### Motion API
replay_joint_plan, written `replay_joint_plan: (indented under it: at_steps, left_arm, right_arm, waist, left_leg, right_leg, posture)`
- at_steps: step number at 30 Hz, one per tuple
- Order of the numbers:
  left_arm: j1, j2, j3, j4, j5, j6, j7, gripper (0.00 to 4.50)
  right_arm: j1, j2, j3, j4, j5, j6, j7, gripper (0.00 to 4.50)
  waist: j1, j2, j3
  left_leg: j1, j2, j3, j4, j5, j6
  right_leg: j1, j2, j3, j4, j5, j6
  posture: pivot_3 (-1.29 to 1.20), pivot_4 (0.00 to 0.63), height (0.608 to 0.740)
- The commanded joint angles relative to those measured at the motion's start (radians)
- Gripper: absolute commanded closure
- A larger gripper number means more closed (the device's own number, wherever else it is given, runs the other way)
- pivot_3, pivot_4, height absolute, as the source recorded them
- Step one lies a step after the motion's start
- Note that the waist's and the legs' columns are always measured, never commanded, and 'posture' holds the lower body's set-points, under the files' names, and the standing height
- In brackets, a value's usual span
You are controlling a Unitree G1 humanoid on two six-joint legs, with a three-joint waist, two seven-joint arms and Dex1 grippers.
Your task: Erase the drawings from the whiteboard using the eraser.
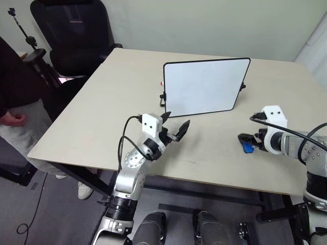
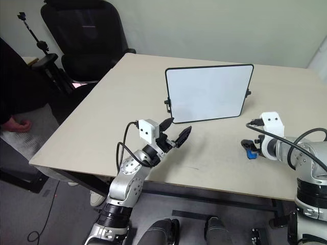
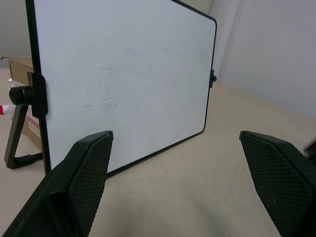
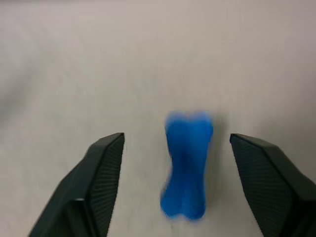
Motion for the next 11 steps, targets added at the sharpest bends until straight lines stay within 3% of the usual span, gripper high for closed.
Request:
replay_joint_plan:
  at_steps: [1,11]
  left_arm:
    - [-0.017,0.0,0.008,-0.01,-0.002,-0.023,-0.008,0.0]
    - [-0.015,0.007,0.023,-0.012,-0.001,-0.025,-0.001,0.0]
  right_arm:
    - [0.027,0.043,-0.096,-0.109,0.029,-0.173,0.05,1.06]
    - [0.057,0.108,-0.111,-0.106,0.059,-0.232,0.05,1.06]
  waist:
    - [0.0,0.0,0.0]
    - [0.001,0.0,0.0]
  left_leg:
    - [0.0,0.0,0.0,0.0,0.0,0.0]
    - [0.0,-0.001,-0.001,0.0,0.0,0.0]
  right_leg:
    - [0.0,0.0,0.0,0.0,0.0,0.0]
    - [0.002,0.0,0.0,-0.002,0.0,0.0]
  posture:
    - [0.0,0.15,0.74]
    - [0.0,0.15,0.74]
